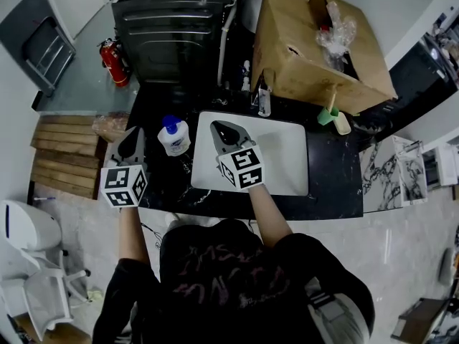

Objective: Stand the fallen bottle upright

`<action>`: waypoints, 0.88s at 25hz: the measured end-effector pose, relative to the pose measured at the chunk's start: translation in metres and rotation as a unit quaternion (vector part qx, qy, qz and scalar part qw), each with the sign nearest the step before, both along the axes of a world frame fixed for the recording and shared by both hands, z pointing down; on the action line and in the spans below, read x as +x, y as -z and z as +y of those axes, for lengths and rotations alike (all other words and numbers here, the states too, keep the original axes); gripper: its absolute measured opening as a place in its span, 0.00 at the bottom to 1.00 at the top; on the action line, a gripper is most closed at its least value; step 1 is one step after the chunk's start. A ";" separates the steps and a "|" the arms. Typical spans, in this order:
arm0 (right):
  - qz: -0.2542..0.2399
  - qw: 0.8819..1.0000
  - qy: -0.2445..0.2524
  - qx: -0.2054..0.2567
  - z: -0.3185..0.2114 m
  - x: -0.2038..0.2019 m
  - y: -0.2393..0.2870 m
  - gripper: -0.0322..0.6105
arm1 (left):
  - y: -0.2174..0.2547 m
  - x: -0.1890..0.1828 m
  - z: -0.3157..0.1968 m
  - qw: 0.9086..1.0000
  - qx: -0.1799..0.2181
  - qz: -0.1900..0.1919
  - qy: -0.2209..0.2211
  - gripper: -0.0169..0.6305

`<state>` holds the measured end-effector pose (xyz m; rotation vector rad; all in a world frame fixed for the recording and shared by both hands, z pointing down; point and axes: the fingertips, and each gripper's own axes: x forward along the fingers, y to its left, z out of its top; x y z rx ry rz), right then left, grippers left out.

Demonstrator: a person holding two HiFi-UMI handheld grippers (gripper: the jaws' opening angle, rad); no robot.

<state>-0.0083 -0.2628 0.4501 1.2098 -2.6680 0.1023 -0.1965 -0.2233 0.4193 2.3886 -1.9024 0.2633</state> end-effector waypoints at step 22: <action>-0.004 1.000 -0.009 0.011 -0.013 0.002 0.001 0.07 | -0.023 -0.005 0.007 0.999 -0.010 0.001 0.037 0.05</action>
